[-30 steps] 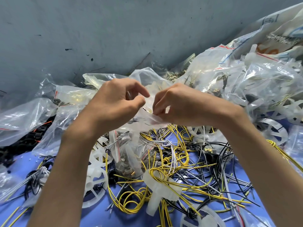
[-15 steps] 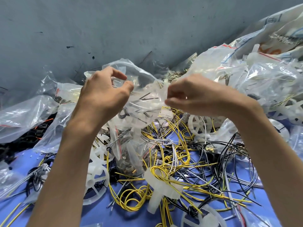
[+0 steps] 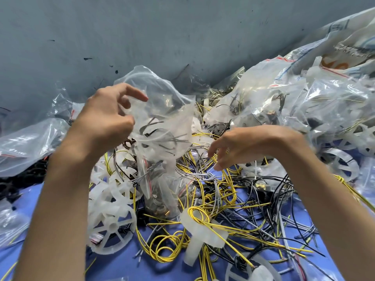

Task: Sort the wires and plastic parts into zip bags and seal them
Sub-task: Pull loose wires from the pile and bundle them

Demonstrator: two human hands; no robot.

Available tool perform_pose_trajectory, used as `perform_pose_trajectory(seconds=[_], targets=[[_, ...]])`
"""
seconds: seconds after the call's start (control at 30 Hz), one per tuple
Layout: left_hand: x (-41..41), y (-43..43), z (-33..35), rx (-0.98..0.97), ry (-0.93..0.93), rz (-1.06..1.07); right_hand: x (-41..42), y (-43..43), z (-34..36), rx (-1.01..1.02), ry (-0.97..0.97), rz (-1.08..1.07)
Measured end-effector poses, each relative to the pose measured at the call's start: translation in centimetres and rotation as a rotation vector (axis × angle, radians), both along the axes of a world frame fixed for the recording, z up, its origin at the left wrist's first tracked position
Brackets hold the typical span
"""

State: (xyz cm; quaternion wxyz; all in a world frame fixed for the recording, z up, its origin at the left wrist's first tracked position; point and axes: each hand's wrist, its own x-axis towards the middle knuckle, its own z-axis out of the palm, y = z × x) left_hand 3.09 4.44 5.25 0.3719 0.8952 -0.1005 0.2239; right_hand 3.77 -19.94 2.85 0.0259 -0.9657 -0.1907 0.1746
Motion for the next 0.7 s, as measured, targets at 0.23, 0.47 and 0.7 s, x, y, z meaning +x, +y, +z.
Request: perform_pose_trajectory(seconds=[0.23, 0.47, 0.7], targets=[[-1.4, 1.1, 0.6, 0.255, 0.352, -0.44, 0.7, -1.0, -0.5, -0.101, 0.011, -0.06], [-1.4, 0.7, 0.4, 0.317, 0.431, -0.501, 1.0, -3.6, -0.2, -0.05, 0.204, -0.286], [-1.2, 1.1, 0.3, 0.312, 0.408, -0.489, 1.2, -3.5, -0.4, -0.087, 0.196, -0.249]])
